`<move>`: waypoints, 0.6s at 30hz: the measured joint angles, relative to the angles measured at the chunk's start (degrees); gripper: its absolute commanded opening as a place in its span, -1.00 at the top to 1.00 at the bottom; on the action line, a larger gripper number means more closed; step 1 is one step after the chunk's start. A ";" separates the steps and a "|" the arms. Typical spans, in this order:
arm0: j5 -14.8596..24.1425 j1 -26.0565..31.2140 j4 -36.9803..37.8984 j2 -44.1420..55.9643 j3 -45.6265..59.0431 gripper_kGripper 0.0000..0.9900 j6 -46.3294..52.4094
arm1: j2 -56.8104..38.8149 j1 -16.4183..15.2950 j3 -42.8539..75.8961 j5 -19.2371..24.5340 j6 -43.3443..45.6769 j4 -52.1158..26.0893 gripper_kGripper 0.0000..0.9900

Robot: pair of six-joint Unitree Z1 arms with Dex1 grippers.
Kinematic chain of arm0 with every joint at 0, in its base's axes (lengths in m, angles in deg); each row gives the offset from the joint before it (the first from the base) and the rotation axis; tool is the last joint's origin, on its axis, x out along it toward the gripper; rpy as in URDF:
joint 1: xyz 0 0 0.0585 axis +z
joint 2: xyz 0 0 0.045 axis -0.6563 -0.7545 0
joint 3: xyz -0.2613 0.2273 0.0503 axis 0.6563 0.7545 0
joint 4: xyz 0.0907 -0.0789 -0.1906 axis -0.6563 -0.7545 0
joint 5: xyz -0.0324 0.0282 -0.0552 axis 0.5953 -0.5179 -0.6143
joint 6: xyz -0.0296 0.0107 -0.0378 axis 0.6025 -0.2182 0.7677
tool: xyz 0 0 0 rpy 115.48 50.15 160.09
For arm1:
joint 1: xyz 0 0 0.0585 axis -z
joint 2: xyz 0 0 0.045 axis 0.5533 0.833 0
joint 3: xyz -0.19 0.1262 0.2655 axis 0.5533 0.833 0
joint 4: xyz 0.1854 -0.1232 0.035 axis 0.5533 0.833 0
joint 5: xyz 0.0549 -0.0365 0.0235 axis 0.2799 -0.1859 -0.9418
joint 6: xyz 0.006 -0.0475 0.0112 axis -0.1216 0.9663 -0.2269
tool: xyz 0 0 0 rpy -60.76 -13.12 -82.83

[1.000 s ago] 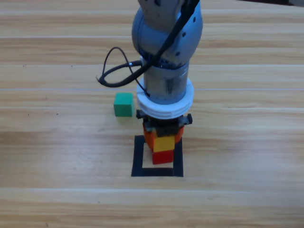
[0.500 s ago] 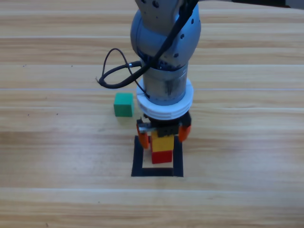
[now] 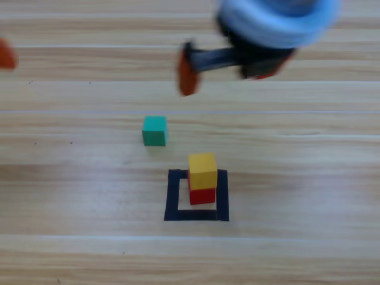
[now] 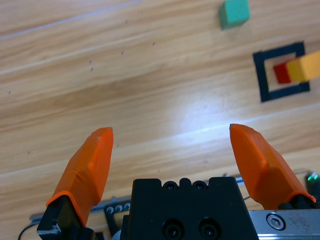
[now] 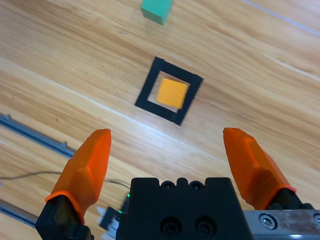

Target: Stack the blocks in the rectangular block: red at the bottom, yellow in the middle, green on top

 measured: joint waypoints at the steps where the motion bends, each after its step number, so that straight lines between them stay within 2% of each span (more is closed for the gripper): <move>1: -0.28 0.27 0.07 -1.78 -1.38 -0.95 0.31 | -1.98 -0.08 3.58 0.08 0.68 -2.11 -0.99; 4: -2.40 1.19 0.07 -10.81 -7.87 -0.94 3.99 | -11.45 -0.09 23.90 0.44 3.37 -16.46 -0.99; 5: -3.67 1.42 0.12 -16.76 -12.14 -0.94 5.79 | -15.60 -0.12 34.25 0.92 4.99 -20.43 -0.99; 11: -5.13 1.39 0.30 -35.48 -19.69 -0.95 11.83 | -20.24 -0.11 42.59 2.86 6.88 -21.59 -0.99; 18: -5.47 0.88 0.35 -42.03 -26.88 -0.95 16.04 | -20.64 -0.11 44.58 0.69 11.82 -22.34 -0.99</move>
